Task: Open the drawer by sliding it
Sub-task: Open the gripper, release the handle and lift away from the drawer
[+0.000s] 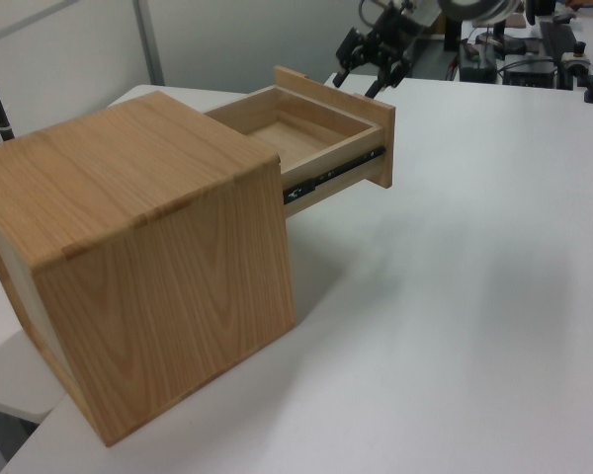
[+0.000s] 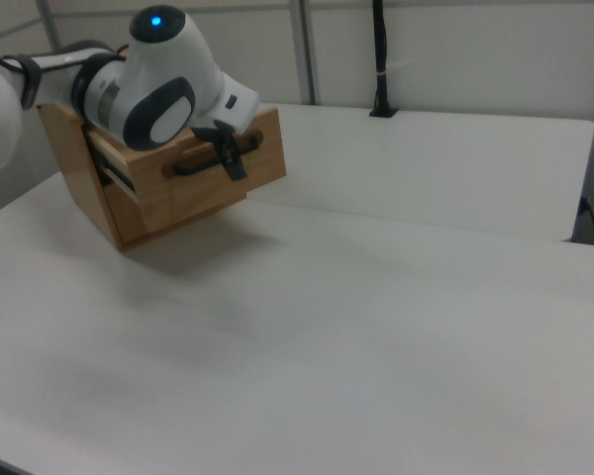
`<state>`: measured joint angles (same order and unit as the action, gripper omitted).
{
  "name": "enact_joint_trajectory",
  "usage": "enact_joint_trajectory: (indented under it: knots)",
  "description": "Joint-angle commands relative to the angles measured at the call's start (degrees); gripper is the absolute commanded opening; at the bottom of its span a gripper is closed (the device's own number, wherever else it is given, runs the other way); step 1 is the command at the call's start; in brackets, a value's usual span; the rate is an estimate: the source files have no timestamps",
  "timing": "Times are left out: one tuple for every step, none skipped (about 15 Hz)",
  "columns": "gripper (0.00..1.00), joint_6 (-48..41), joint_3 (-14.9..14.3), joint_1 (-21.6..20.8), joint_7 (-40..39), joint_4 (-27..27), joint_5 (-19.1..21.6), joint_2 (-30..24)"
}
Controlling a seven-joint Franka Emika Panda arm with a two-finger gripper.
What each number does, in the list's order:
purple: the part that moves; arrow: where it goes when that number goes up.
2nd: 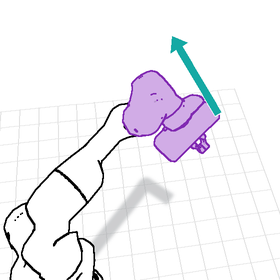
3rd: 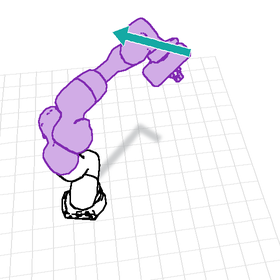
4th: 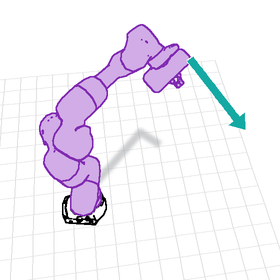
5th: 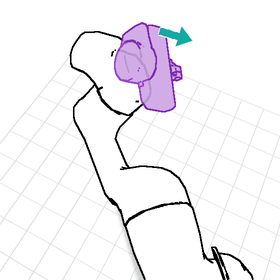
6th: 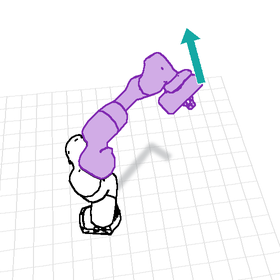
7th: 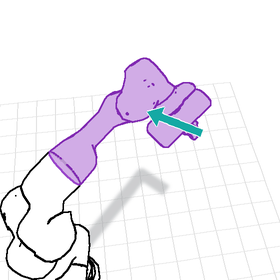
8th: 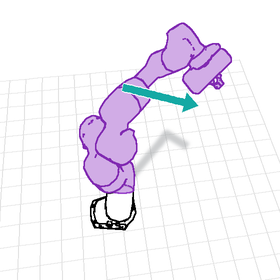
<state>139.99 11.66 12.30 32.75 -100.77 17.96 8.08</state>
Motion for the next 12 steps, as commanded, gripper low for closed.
enact_joint_trajectory:
  knots:
    - [0.91,-9.44,-0.58,2.1,-5.3,1.53,-0.38,-4.47]
    - [0.91,-12.51,-0.67,2.89,-7.24,1.8,-0.73,-5.09]
    - [0.92,-16.03,-0.67,3.42,-9.43,3.11,-0.99,-5.87]
    - [1.0,-19.98,-1.1,3.78,-11.72,3.9,-2.04,-6.32]
    - [1.0,-24.11,-1.89,3.61,-13.91,4.78,-3.96,-6.84]
    - [1.0,-27.8,-2.25,3.52,-15.85,5.66,-6.24,-7.28]
    - [1.0,-31.14,-2.34,3.43,-17.87,6.1,-8.44,-7.46]
    - [1.0,-34.31,-2.25,3.34,-19.81,6.8,-10.47,-7.73]
    - [1.0,-37.04,-2.25,3.17,-21.83,7.07,-12.49,-8.16]
    - [1.0,-39.33,-2.25,2.9,-23.76,6.99,-14.51,-8.34]
    - [1.0,-41.35,-2.6,1.94,-25.26,6.9,-16.18,-8.6]
    - [1.0,-43.37,-2.86,0.37,-25.97,6.9,-18.37,-9.04]
